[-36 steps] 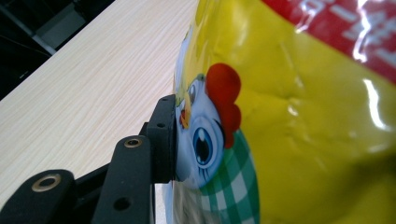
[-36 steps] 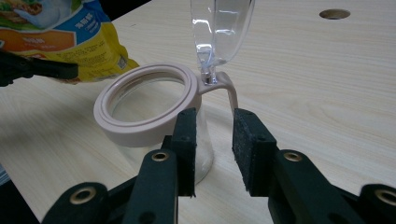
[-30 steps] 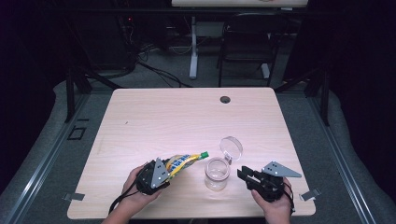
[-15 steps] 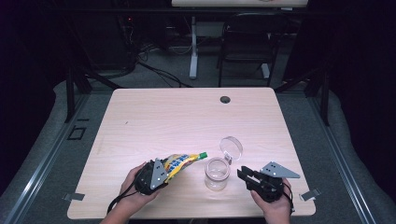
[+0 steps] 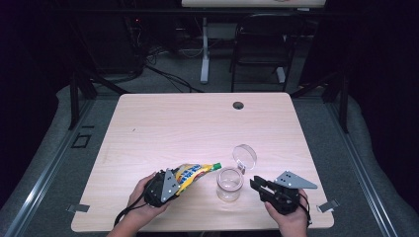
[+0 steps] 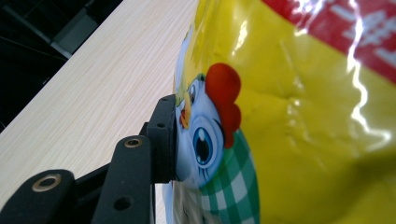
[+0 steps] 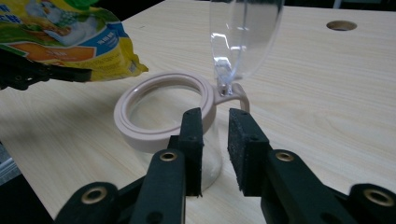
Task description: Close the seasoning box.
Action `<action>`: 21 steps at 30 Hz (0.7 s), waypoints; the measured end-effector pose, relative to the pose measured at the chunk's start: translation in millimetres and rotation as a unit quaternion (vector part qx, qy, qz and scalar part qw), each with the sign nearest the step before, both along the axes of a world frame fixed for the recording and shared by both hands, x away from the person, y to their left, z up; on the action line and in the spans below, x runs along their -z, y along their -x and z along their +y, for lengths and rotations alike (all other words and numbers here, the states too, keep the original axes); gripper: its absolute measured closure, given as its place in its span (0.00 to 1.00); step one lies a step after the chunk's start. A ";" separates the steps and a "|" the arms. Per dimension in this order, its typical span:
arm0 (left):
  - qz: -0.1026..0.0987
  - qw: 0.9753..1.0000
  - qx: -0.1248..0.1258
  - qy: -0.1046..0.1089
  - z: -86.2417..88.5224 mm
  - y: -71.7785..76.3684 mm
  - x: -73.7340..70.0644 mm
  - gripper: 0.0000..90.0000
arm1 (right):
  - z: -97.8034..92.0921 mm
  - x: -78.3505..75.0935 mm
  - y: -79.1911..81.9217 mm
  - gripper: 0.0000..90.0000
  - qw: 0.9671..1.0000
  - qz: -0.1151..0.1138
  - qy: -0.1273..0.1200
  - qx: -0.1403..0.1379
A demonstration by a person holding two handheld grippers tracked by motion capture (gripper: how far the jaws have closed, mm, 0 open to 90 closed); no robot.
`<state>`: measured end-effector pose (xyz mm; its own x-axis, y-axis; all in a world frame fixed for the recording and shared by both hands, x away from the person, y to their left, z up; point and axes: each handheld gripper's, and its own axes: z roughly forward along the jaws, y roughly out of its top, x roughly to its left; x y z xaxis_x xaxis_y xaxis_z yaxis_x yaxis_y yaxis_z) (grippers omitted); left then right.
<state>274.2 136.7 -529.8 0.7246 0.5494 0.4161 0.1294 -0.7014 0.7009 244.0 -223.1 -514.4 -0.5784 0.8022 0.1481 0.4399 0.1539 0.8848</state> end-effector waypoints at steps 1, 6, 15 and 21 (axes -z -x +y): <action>0.000 1.000 0.000 0.000 0.0 0.0 0.0 0.64 | 0.0 0.0 0.0 0.85 1.000 0.000 0.000 0.000; -0.003 1.000 -0.001 -0.002 0.5 0.0 -0.4 0.64 | 8.7 -8.6 1.7 0.86 1.000 -0.002 0.019 -0.002; -0.005 1.000 0.003 -0.012 -0.1 0.8 -0.3 0.64 | 16.1 -27.7 2.0 0.86 1.000 -0.005 0.021 -0.009; -0.010 1.000 0.002 -0.022 -4.4 0.4 0.3 0.64 | 29.5 -39.4 1.1 0.84 0.998 -0.024 0.045 -0.038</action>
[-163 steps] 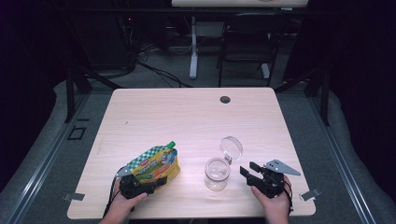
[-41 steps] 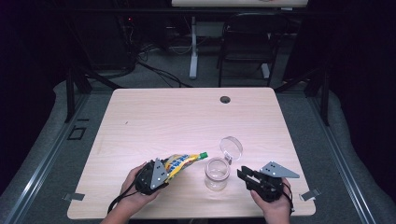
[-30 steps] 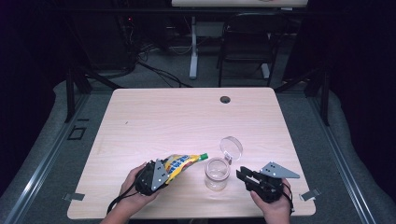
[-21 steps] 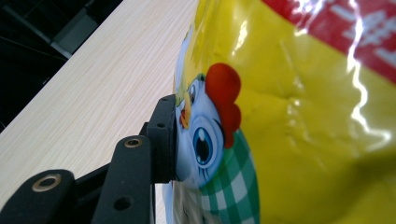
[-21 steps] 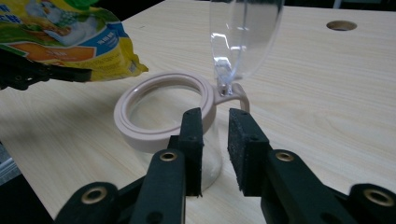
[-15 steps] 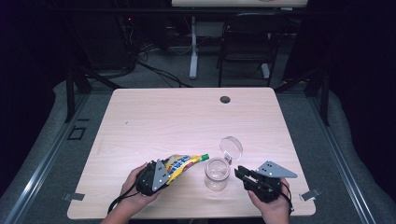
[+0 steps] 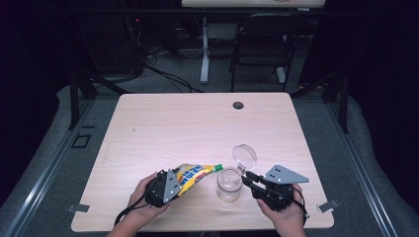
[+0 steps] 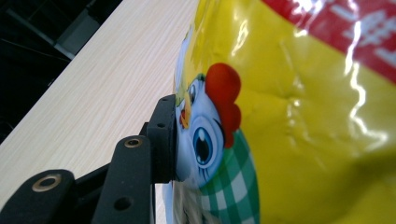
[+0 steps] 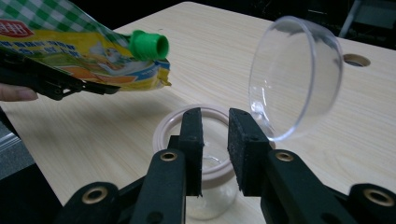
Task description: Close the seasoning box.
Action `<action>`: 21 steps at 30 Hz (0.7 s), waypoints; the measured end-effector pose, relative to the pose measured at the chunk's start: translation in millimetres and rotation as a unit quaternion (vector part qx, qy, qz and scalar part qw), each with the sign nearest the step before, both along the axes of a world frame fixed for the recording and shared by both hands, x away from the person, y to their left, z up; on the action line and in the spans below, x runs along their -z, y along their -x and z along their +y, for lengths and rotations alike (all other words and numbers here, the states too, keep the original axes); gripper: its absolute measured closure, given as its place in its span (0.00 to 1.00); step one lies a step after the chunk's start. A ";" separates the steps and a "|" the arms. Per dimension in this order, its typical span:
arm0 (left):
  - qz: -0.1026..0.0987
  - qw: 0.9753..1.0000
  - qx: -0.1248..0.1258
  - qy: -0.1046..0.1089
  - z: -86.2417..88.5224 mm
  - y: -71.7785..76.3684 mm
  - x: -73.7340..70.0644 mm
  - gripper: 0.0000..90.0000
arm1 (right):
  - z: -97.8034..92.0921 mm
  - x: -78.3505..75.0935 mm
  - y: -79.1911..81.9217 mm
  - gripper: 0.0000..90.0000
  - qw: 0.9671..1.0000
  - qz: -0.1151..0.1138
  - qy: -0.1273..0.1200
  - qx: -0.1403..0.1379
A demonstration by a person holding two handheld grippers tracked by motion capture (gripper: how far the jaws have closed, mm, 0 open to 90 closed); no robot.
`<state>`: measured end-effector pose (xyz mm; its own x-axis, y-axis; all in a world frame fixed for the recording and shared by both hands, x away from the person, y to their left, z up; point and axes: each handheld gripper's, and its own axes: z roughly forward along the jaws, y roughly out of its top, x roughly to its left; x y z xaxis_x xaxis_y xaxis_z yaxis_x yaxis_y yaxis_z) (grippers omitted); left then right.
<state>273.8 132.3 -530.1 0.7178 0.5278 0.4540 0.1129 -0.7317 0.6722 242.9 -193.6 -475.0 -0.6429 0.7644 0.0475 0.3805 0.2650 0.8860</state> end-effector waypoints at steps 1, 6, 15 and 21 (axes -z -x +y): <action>-0.001 1.000 0.000 -0.001 -0.8 0.3 0.4 0.64 | 1.3 0.1 -0.6 0.84 1.000 -0.001 0.001 -0.002; -0.003 1.000 -0.004 -0.006 -0.7 2.2 0.4 0.64 | 9.0 5.6 -9.8 0.84 1.000 0.005 0.011 -0.021; -0.008 1.000 -0.019 -0.022 -4.7 -1.6 3.1 0.64 | 22.5 4.9 -25.8 0.86 0.999 -0.012 0.008 -0.044; -0.009 0.999 -0.024 -0.026 -7.4 -1.9 3.3 0.64 | 26.8 8.2 -20.6 0.85 0.998 -0.020 0.010 -0.050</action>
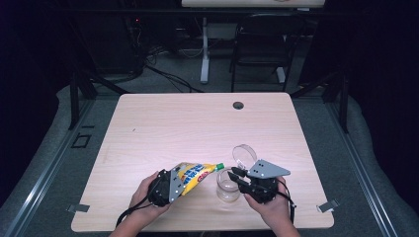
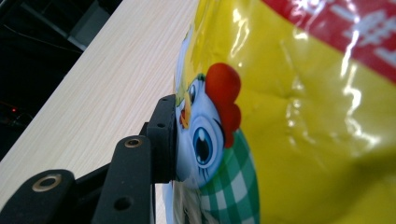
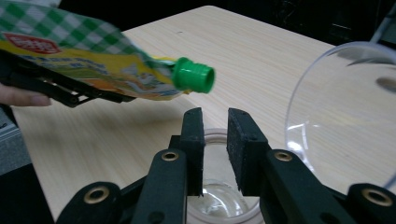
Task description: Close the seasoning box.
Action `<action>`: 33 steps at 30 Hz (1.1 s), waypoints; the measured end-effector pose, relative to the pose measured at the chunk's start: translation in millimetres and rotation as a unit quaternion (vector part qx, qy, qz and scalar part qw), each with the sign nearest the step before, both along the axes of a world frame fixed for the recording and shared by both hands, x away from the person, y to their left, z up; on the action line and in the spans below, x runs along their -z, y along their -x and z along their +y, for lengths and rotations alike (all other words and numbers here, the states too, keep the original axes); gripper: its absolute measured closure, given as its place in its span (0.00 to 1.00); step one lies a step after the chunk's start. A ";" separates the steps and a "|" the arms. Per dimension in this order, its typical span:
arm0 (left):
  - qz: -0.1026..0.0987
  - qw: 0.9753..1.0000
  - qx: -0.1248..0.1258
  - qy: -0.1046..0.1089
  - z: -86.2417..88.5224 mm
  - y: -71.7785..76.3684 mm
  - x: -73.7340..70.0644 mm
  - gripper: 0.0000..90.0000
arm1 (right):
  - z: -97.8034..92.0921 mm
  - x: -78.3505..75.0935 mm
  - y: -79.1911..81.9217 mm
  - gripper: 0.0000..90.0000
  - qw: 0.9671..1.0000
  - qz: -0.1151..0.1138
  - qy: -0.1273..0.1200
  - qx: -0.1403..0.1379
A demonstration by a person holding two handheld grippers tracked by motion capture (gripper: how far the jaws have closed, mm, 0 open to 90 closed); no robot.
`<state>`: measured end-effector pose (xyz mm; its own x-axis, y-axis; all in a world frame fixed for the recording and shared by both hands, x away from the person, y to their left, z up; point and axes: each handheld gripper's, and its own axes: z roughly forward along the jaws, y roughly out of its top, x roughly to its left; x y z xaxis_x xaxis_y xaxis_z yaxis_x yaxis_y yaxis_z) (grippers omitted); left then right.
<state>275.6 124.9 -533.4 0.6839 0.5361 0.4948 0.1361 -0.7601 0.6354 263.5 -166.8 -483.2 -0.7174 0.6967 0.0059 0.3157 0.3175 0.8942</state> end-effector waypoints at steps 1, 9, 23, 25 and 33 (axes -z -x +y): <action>-0.008 1.000 0.002 -0.008 -0.9 0.7 -0.3 0.64 | 1.4 1.2 1.5 0.85 1.000 -0.001 0.004 -0.001; -0.026 0.999 0.005 -0.026 -5.6 2.7 -2.5 0.64 | 6.7 4.4 11.3 0.84 1.000 -0.006 0.014 0.003; -0.053 0.997 0.013 -0.063 -13.1 2.7 -1.0 0.64 | 11.8 6.8 13.6 0.81 1.000 -0.009 0.020 -0.006; -0.050 0.997 0.017 -0.064 -14.5 3.2 -0.6 0.64 | 13.2 6.8 14.5 0.81 1.000 -0.013 0.020 -0.007; -0.059 0.995 0.021 -0.082 -18.2 4.9 -0.3 0.64 | 14.5 6.5 15.3 0.82 1.000 -0.014 0.016 -0.013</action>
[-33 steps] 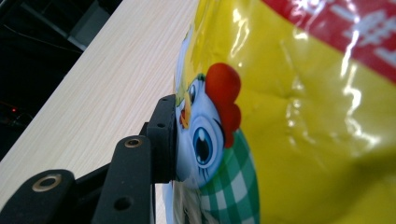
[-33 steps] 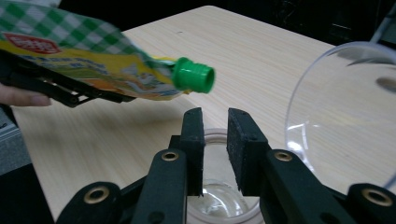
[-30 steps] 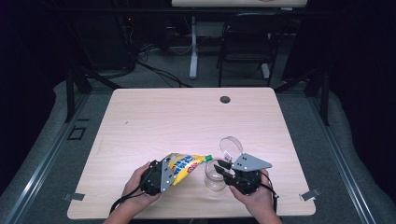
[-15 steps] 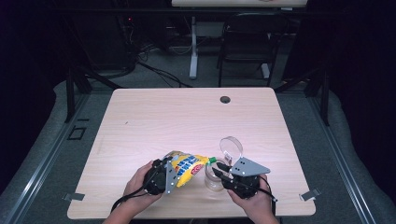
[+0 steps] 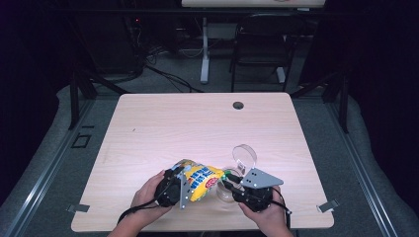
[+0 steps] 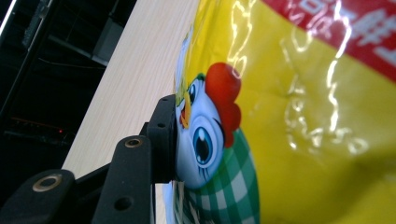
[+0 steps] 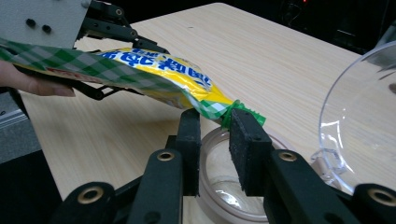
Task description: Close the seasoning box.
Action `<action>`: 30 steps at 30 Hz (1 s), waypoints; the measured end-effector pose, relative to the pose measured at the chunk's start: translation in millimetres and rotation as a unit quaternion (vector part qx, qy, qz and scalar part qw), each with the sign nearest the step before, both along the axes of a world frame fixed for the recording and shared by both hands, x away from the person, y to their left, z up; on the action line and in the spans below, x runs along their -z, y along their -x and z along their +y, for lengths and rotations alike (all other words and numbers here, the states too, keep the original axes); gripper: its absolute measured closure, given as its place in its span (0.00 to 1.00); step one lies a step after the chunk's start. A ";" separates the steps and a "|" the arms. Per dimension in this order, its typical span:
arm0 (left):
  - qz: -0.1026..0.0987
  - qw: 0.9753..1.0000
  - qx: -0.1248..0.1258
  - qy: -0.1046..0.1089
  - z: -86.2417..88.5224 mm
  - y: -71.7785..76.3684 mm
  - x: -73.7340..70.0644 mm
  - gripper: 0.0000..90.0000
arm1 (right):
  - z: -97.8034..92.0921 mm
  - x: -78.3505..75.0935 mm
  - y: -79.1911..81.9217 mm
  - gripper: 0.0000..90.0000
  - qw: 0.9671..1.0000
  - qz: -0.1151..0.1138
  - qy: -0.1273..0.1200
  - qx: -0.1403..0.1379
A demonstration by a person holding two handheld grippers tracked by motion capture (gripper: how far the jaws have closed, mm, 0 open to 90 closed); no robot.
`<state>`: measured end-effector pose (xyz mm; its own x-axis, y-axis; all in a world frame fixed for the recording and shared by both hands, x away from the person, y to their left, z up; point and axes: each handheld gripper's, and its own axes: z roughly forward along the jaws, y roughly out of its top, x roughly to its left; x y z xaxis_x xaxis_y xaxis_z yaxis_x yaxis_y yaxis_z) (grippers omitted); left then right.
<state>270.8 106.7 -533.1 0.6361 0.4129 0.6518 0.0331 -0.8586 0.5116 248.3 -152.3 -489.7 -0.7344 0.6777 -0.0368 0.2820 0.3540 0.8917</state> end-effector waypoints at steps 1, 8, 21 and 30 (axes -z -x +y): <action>0.000 1.000 -0.001 -0.001 0.2 -0.2 -0.1 0.64 | 0.2 0.1 0.0 0.83 1.000 0.001 0.002 -0.001; -0.006 1.000 -0.002 -0.008 -0.5 0.1 1.6 0.64 | 2.1 1.0 0.7 0.84 1.000 -0.002 0.014 -0.003; -0.033 0.998 -0.001 -0.045 -4.2 1.3 -0.7 0.64 | 3.6 2.7 2.6 0.85 1.000 -0.011 0.028 -0.001; -0.053 0.996 -0.002 -0.070 -5.4 2.1 -2.3 0.64 | 3.7 4.5 2.3 0.85 0.999 -0.010 0.031 0.000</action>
<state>268.7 101.3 -530.8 0.5590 0.3157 0.7667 -0.0111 -0.9218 0.3876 246.0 -148.5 -494.2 -0.7337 0.6730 -0.0937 0.2639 0.4092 0.8734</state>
